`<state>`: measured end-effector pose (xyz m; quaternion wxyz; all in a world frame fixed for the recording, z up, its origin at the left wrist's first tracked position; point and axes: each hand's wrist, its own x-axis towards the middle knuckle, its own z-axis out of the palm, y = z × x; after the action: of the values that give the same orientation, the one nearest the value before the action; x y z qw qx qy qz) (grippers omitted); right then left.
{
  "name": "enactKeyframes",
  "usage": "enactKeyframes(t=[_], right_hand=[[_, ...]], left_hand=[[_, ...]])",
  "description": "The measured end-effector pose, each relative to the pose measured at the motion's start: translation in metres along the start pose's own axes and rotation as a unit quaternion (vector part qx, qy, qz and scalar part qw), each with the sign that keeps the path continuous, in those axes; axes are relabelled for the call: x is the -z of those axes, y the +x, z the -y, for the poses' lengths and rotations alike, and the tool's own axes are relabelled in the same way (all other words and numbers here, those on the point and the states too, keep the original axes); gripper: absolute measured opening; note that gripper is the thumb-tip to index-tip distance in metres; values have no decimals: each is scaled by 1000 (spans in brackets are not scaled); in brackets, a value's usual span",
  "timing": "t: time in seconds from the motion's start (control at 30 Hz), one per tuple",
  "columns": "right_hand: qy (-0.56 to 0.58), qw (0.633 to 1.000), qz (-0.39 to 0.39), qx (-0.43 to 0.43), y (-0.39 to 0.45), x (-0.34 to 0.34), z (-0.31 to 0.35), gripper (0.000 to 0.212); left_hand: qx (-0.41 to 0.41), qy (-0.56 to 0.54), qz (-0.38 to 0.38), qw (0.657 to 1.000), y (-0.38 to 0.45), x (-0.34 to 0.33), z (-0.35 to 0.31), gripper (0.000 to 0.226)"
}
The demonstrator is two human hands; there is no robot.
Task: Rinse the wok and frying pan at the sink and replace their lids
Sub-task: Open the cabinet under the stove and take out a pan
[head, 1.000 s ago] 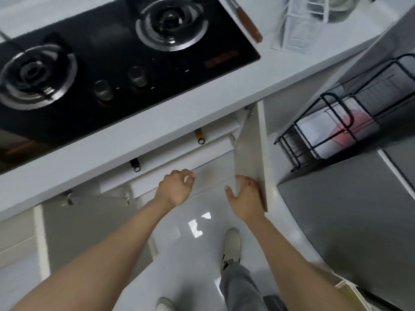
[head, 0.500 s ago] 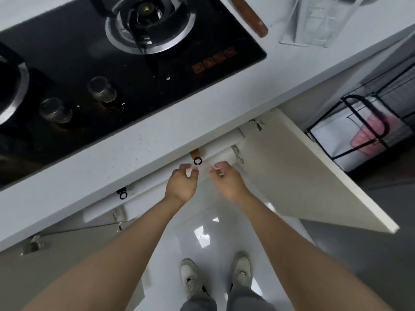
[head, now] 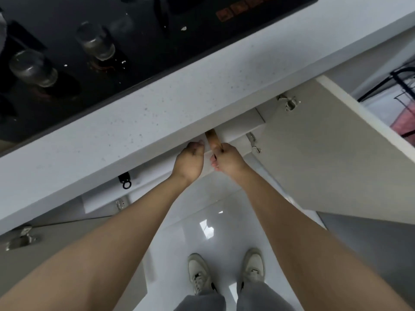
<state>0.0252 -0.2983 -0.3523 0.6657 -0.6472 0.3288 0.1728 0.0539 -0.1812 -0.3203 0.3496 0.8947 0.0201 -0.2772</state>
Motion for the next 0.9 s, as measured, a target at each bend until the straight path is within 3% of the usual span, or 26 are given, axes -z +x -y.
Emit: enactKeyframes(t=[0.1,0.2,0.3,0.47,0.6,0.9], right_hand=[[-28,998,26,-41,-37,19,-28,23],[17,989,91,-114,-67,35,-46,18],[-3,986,103,-135,-67,36,-49,29],[-24,988,67,-137,-39,22,-31,23],[-63,991,47,-113,-19,15,-26,5],[-75,987,9,-141,-32,22,-29,15]], left_hand=[[31,-49,43,997,-11,-14,6,50],[87,-113,95,985,-19,-31,8,45],[134,-136,142,971,-24,-42,14,37],[165,-224,102,955,-6,-50,5,30],[171,-281,84,941,23,-60,-8,26],[171,-241,58,954,14,-72,-20,15]])
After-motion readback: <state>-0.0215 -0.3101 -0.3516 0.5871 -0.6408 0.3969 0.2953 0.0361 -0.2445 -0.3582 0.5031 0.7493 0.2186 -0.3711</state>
